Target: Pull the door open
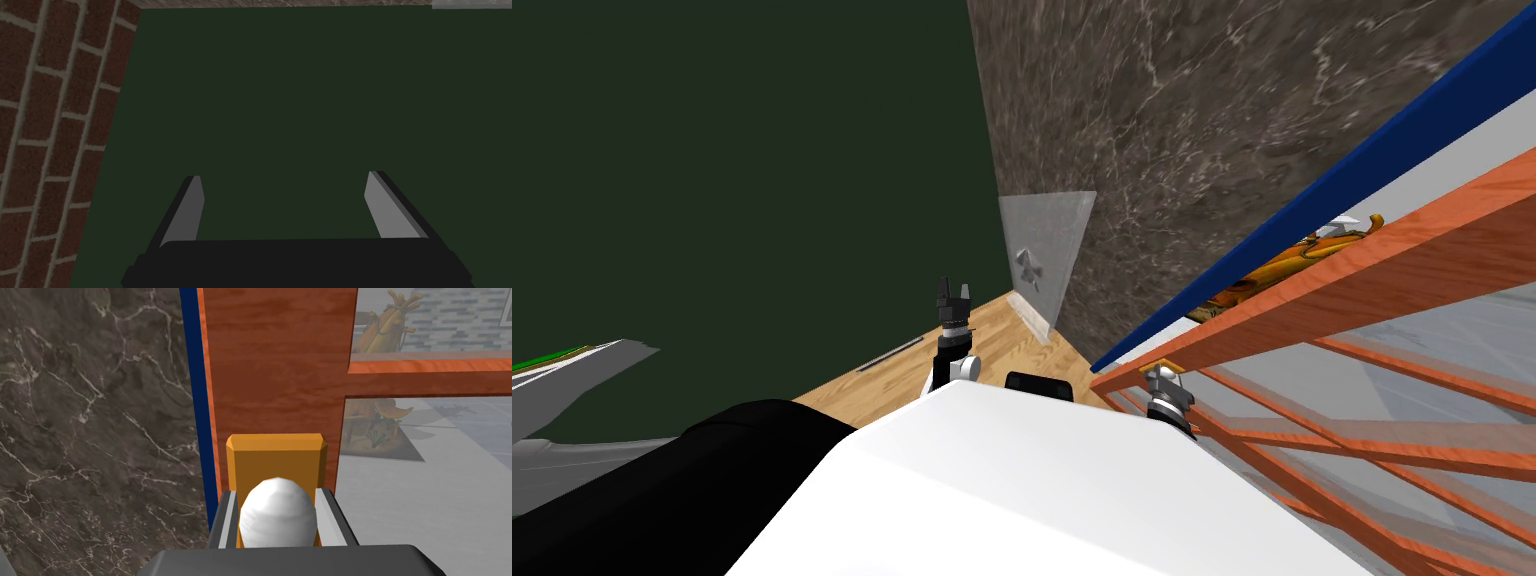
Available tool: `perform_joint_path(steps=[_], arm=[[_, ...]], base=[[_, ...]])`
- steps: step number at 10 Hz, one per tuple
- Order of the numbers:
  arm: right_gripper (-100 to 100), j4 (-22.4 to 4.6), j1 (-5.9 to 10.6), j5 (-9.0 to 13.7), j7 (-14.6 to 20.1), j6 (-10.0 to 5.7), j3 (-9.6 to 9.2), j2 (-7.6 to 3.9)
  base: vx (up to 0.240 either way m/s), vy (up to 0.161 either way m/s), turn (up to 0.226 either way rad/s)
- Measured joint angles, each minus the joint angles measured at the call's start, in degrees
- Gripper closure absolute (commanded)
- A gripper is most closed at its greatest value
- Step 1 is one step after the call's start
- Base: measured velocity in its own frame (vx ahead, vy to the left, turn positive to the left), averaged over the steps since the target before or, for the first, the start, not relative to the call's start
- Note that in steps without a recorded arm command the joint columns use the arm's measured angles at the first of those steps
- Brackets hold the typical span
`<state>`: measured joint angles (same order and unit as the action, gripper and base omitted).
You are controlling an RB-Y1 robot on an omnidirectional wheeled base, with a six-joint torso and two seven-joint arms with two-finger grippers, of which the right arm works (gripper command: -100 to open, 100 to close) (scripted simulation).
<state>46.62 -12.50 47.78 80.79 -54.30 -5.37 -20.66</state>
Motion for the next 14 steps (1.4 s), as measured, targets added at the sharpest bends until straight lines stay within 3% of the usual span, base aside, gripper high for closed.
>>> perform_joint_path(steps=[2, 9, 14], arm=[[100, -0.1, 0.19, -0.83, 0.85, -0.32, -1.28, -0.3], [100, 2.62, -1.83, -3.56, 3.16, -0.19, -5.83, -1.66], [100, 4.3, -3.11, -5.96, 4.84, -1.55, -9.5, -2.98]], base=[[-0.19, 0.035, 0.044], [-0.219, 0.018, 0.054], [-0.212, -0.001, 0.055]])
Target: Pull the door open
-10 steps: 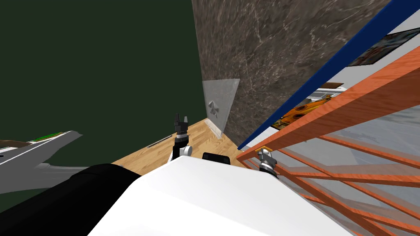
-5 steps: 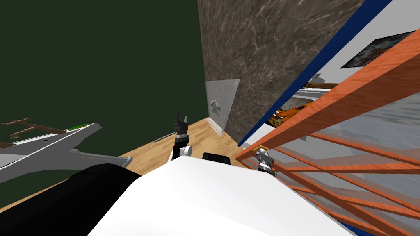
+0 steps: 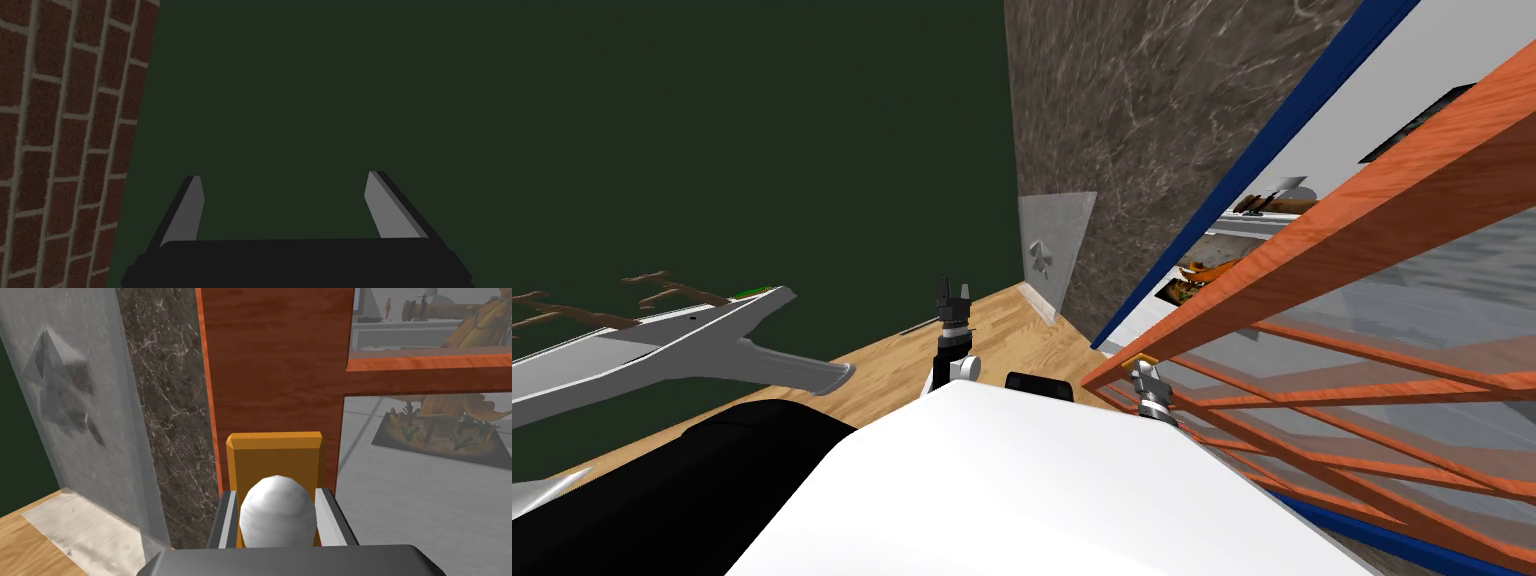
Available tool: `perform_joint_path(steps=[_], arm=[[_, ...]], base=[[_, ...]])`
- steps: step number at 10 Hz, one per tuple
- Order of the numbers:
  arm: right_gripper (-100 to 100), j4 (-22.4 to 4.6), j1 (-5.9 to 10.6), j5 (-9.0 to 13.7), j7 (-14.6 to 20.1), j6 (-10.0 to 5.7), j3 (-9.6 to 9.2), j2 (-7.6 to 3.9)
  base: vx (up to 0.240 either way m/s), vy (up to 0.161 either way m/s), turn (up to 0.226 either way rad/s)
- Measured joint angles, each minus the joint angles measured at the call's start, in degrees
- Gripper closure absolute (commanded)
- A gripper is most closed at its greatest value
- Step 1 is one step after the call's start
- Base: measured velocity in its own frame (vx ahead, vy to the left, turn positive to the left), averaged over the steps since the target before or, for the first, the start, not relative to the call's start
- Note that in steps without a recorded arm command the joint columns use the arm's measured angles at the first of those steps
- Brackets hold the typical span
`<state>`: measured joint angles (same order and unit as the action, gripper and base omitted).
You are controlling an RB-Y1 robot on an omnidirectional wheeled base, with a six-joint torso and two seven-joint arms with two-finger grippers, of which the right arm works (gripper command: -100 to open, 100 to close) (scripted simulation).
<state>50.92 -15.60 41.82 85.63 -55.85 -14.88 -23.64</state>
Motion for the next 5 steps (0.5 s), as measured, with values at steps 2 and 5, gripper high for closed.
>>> perform_joint_path(steps=[2, 5], arm=[[100, -0.11, -0.14, -0.85, 0.91, -0.55, -1.34, -0.5], [100, 0.33, -0.76, -1.64, 1.61, -1.03, -2.61, -1.07]], base=[[-0.186, -0.015, 0.043], [-0.146, -0.025, 0.06]])
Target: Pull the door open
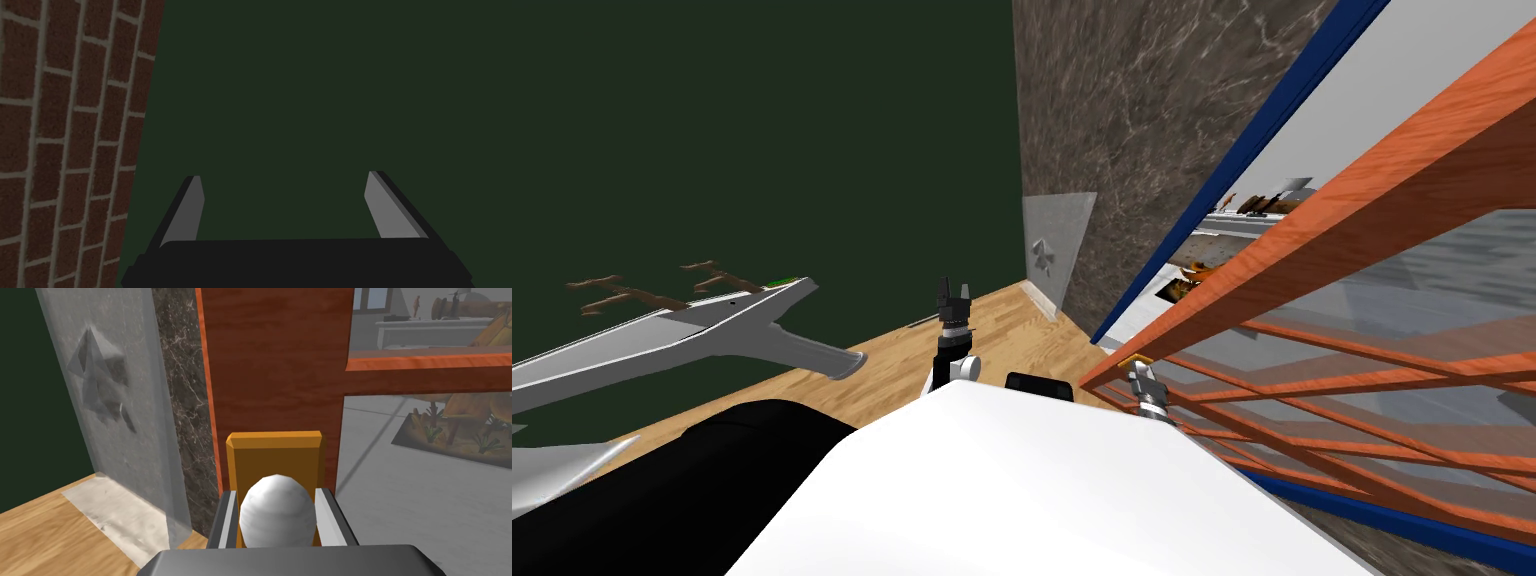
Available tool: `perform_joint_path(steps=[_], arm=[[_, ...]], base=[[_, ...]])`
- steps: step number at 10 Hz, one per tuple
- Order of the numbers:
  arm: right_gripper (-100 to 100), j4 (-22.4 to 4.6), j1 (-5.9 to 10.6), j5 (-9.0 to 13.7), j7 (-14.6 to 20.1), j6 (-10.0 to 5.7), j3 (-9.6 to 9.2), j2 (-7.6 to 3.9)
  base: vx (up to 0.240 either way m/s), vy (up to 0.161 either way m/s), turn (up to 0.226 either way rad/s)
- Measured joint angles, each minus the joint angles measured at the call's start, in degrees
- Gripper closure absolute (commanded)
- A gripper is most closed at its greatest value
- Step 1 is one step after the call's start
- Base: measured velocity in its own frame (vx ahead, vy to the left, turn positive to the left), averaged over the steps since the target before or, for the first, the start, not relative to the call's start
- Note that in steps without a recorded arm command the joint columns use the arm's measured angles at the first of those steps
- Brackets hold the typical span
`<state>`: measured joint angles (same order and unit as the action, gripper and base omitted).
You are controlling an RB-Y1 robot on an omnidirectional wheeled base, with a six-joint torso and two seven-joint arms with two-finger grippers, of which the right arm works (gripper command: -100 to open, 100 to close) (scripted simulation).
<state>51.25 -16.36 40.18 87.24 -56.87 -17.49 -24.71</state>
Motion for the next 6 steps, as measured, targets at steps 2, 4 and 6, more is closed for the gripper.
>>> perform_joint_path(steps=[2, 4, 6], arm=[[100, 1.18, -0.92, -0.72, 0.51, -0.71, -1.08, -0.71], [100, 0.81, -1.45, -1.74, 1.77, -2.0, -2.67, -1.54], [100, 1.32, -2.19, -2.53, 2.51, -2.7, -3.91, -2.28]], base=[[-0.214, -0.018, 0.081], [-0.202, -0.016, 0.062], [-0.214, -0.023, 0.061]])
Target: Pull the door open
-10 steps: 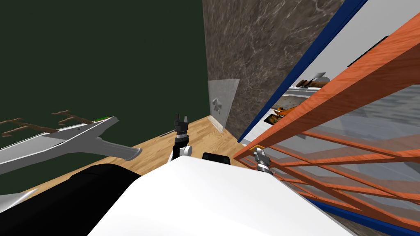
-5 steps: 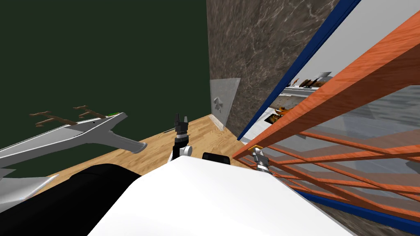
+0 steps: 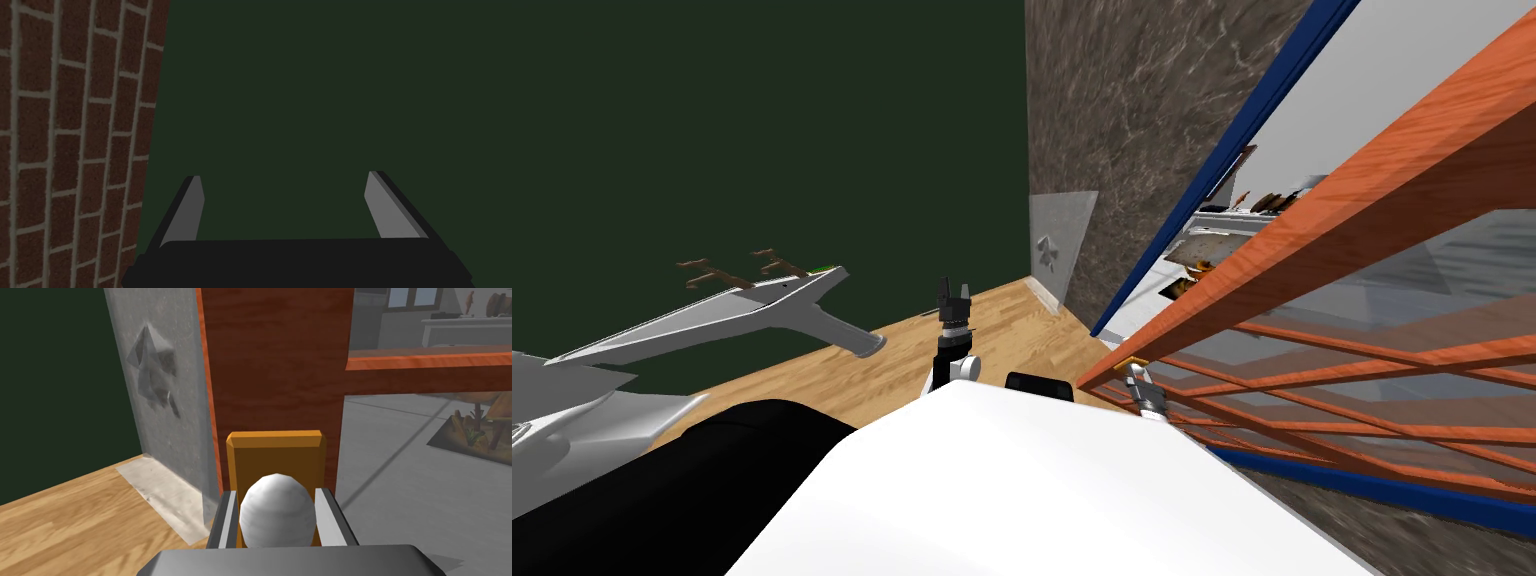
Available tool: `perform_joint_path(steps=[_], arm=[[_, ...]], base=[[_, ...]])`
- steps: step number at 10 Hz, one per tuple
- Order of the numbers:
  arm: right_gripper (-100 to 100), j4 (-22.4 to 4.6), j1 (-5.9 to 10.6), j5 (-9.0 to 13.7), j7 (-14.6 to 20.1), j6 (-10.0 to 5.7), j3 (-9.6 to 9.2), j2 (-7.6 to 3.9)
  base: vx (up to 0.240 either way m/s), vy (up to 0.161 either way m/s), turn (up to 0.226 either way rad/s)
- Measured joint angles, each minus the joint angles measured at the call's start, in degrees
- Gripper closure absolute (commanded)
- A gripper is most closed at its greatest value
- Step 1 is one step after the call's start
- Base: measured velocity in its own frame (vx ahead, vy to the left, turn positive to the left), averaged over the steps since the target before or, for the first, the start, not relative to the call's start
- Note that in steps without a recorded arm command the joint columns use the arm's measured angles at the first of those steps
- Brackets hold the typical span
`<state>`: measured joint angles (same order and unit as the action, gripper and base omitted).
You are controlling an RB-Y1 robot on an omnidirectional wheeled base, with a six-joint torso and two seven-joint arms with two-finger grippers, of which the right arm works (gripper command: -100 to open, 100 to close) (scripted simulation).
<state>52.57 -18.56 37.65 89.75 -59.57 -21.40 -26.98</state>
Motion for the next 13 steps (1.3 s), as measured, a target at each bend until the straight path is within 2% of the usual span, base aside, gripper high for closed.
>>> perform_joint_path(steps=[4, 10, 12, 13], arm=[[100, -0.11, -0.51, -0.83, 1.02, -1.29, -1.37, -0.92], [100, -1.87, -1.35, -2.6, 3.93, -5.22, -4.5, -2.97], [100, -1.79, -1.7, -2.94, 4.2, -5.43, -5.17, -3.14], [100, -2.82, -1.59, -3.33, 4.63, -6.34, -5.65, -3.21]], base=[[-0.175, -0.021, 0.093], [-0.202, -0.036, 0.1], [-0.048, -0.012, -0.003], [0.001, 0.006, -0.067]])
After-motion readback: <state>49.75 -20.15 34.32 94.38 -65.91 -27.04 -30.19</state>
